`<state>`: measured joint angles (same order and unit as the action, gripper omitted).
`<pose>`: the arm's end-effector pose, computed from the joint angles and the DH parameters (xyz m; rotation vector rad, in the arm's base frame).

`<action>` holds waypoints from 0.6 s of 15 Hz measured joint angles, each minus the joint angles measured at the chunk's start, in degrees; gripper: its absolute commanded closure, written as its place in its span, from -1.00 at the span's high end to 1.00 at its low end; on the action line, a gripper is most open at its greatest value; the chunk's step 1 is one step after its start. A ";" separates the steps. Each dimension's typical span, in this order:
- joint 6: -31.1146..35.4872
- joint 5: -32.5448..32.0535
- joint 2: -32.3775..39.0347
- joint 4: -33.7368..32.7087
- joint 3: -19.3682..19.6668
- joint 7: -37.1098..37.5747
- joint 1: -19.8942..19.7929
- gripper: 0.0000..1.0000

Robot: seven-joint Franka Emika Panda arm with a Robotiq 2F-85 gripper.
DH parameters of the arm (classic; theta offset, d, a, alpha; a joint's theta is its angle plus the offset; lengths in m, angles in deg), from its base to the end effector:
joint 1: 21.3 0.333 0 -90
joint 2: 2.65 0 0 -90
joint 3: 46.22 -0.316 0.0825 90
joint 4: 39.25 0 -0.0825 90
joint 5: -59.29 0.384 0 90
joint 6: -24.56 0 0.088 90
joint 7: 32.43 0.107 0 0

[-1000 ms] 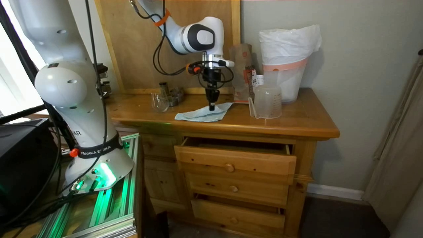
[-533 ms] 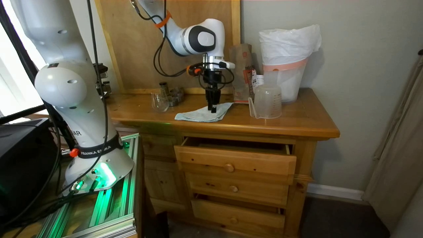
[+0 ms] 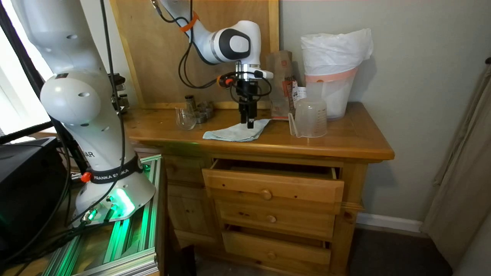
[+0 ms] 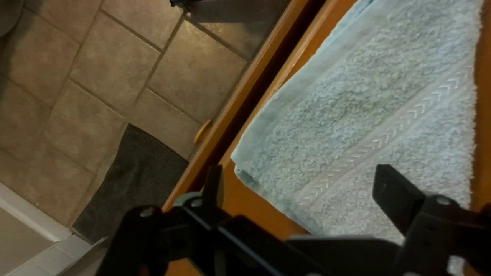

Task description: Put the orange and blue object on top of the napkin then fold the napkin into a triangle twice.

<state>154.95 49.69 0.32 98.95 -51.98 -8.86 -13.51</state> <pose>0.4583 0.1065 0.2756 2.9677 -0.0799 -0.2112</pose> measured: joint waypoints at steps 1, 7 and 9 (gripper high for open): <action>0.00 0.59 -0.36 -0.02 -0.23 -0.01 0.06 1.00; 2.83 5.67 -3.09 -0.76 -2.50 -0.45 1.30 1.00; 6.08 5.92 -2.62 -0.94 -3.33 -0.88 1.82 1.00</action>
<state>161.03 55.62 -2.30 98.01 -55.32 -9.73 -11.69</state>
